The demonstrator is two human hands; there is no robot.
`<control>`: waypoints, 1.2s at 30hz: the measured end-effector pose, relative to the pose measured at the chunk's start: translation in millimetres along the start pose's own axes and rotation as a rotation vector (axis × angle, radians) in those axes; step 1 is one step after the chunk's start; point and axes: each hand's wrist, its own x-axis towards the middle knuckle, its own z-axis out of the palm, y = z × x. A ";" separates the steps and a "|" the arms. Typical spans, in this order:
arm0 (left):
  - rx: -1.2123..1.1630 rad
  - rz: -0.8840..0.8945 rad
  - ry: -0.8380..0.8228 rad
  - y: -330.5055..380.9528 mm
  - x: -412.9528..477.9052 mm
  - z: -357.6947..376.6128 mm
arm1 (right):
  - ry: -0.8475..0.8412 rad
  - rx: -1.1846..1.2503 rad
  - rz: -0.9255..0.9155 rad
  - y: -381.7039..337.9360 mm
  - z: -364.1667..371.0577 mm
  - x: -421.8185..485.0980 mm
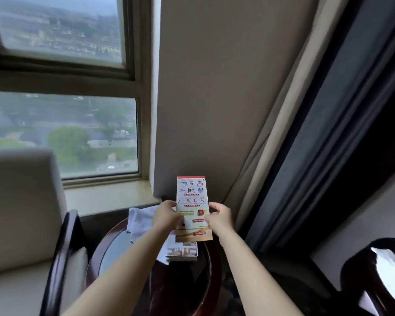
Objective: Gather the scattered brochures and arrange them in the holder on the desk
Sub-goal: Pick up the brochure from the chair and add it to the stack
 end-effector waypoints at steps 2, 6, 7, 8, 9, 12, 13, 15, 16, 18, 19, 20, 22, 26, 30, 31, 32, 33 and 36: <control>0.022 -0.020 0.002 -31.1 20.1 14.4 | -0.017 -0.029 0.020 29.7 19.7 22.3; 0.079 -0.037 0.036 -93.4 60.9 43.8 | 0.006 -0.103 0.036 90.7 56.5 66.3; 0.087 -0.045 0.040 -108.1 70.2 51.3 | 0.015 -0.116 0.041 105.9 64.7 76.4; 0.094 -0.059 0.045 -121.8 78.4 58.5 | 0.018 -0.130 0.048 119.5 72.1 85.9; 0.100 -0.072 0.048 -134.4 85.5 65.5 | 0.018 -0.146 0.053 131.3 78.3 93.9; 0.129 -0.101 0.055 -166.3 106.1 83.7 | 0.006 -0.198 0.062 159.6 94.5 116.3; 0.145 -0.105 0.060 -174.8 113.1 87.8 | 0.001 -0.213 0.063 166.8 99.8 122.6; 0.169 -0.105 0.076 -188.3 125.8 93.8 | -0.009 -0.240 0.057 178.6 110.3 133.4; 0.180 -0.106 0.086 -193.0 131.5 95.8 | -0.014 -0.255 0.049 182.7 114.5 137.8; 0.182 -0.122 0.104 -200.2 142.8 98.2 | -0.014 -0.283 0.024 187.2 120.9 146.5; 0.172 -0.133 0.109 -202.9 148.0 98.7 | -0.013 -0.291 0.015 188.1 123.4 150.1; 0.167 -0.144 0.113 -205.2 153.2 99.0 | -0.013 -0.303 0.008 188.7 125.4 154.1; 0.186 -0.160 0.126 -208.4 160.3 99.6 | -0.011 -0.357 0.007 191.0 128.8 160.6; 0.242 -0.276 0.169 -211.5 166.2 101.8 | -0.030 -0.472 0.098 195.5 133.8 166.3; 0.120 -0.424 0.063 -207.1 167.8 101.8 | 0.006 -0.307 0.294 192.0 135.9 171.8; 0.091 -0.415 0.044 -206.1 169.2 101.4 | -0.010 -0.278 0.337 190.4 136.3 173.9; 0.064 -0.406 0.024 -206.2 171.2 101.0 | -0.034 -0.250 0.370 189.2 136.5 176.1; 0.038 -0.399 0.007 -207.6 173.5 100.4 | -0.058 -0.231 0.394 188.2 136.5 178.2; -0.022 -0.431 -0.027 -212.4 178.9 95.9 | -0.142 -0.178 0.452 187.7 135.3 184.2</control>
